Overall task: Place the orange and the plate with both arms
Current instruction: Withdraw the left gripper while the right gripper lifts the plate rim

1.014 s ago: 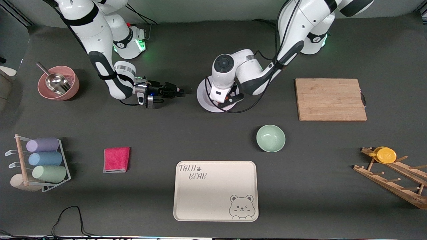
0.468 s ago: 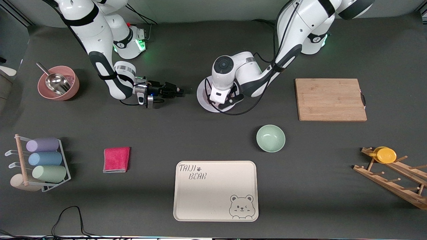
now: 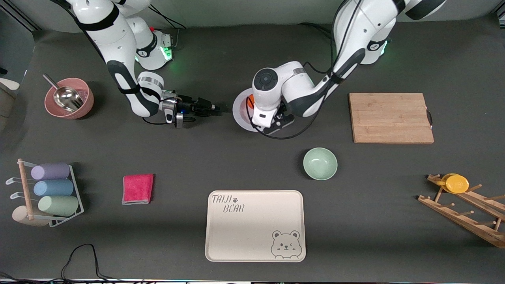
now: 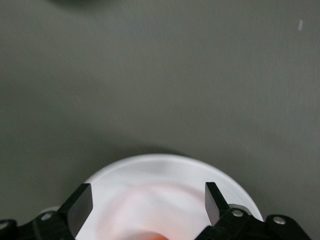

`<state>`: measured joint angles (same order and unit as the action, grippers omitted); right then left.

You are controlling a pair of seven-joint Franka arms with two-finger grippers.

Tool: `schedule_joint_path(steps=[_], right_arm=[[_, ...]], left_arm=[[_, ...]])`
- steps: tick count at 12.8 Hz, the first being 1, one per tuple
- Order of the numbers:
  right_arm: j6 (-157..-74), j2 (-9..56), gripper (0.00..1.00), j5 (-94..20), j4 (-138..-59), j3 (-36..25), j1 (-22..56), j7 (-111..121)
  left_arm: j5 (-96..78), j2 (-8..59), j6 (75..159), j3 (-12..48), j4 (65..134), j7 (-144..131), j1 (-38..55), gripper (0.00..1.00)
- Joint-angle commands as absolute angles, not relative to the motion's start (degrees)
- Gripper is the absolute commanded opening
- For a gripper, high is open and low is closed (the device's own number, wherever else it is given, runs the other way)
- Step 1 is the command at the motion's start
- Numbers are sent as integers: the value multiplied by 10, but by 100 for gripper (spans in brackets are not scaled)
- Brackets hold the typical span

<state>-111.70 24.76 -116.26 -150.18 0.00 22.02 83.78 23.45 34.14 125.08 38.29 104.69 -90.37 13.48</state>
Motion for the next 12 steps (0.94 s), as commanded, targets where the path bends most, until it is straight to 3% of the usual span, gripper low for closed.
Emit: schedule_joint_path(steps=[1, 4, 7, 9, 12], right_arm=[[-1136, 268, 47, -1200, -1481, 23, 223, 853], [-1145, 279, 47, -1244, -1463, 59, 226, 854], [-1169, 284, 47, -1263, -1443, 83, 227, 854], [-1170, 290, 47, -1266, -1436, 84, 228, 855], [-1170, 299, 47, -1267, -1420, 91, 241, 855]], left_arm=[[231, 318, 1198, 386, 1020, -838, 96, 100], [221, 308, 1187, 387, 1020, -708, 6, 100], [168, 254, 1141, 374, 1019, -534, -90, 100], [151, 215, 1118, 341, 1020, -442, -120, 100], [93, 156, 1086, 243, 1024, -277, -118, 100]])
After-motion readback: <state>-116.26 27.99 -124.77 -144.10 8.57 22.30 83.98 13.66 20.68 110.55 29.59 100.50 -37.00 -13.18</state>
